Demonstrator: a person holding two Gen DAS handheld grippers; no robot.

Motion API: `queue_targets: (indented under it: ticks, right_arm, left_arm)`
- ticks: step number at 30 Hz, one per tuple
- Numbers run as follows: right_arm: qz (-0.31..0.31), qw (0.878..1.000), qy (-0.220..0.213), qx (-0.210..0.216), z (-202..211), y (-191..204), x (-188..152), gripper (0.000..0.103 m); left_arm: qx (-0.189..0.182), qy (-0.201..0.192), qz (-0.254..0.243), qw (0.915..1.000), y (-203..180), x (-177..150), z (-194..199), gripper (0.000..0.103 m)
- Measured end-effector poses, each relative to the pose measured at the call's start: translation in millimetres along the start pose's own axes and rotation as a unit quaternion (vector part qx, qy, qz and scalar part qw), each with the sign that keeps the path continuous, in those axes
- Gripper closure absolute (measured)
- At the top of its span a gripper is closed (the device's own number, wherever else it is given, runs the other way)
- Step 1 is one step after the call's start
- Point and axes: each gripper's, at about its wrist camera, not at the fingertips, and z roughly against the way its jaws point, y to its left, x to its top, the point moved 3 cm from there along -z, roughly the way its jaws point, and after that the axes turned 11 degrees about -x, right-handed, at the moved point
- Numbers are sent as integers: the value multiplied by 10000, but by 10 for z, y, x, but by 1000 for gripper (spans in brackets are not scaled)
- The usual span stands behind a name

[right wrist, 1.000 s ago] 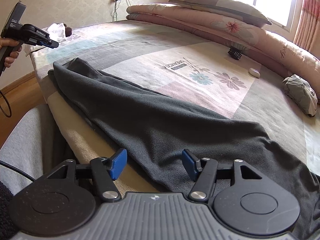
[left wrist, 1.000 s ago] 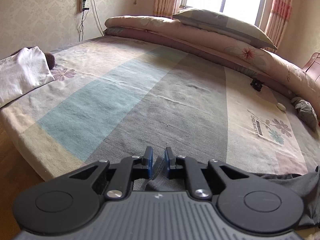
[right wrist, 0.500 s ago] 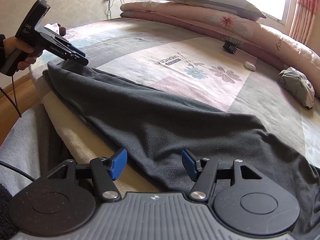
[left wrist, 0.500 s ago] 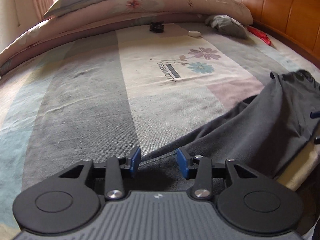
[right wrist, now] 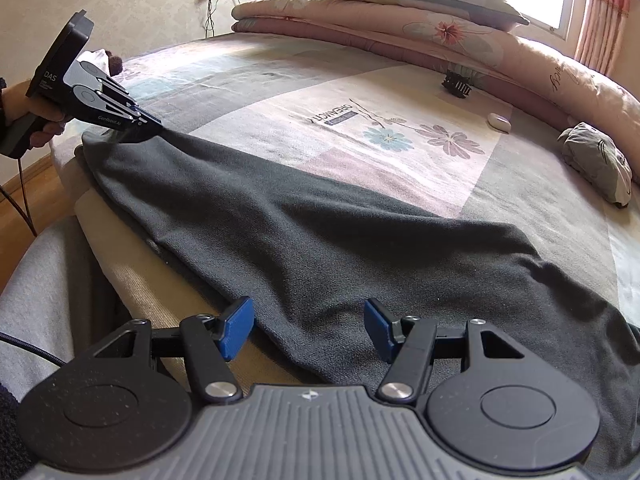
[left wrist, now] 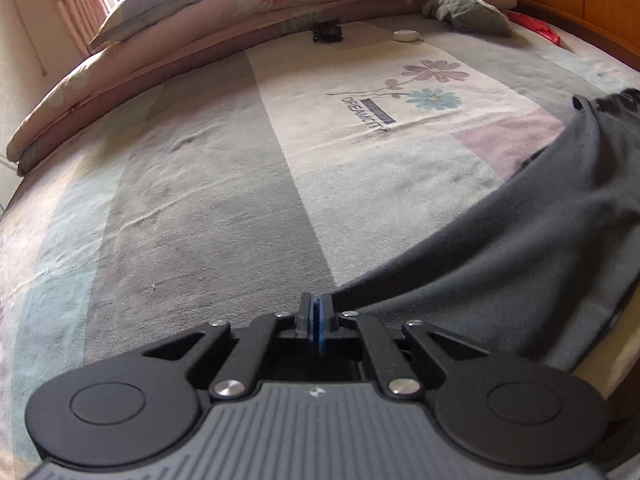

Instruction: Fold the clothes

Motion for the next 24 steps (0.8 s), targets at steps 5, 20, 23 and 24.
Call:
queue_targets:
  ticks: [5,20,23,24]
  right_arm:
    - [-54,10000,-35,-54,-21,-84,14,37]
    - [-720,9905,12,-1172,-631,-1105,159,69]
    - [-710,9884,188,-1332,-743,-1300,-23,80]
    - [-740,9884,161,-1315,-712,-1354,-83,80]
  left_arm:
    - [-88,-407,558,9976,121,100,160,101]
    - [-2509,-390,-136,9671,-1588,1069,-485,99]
    - [-2935,-210,-277,9553,-1966,1208,-783,99]
    - [-2987,-137,-251,9539,-2025,1217,-877,99]
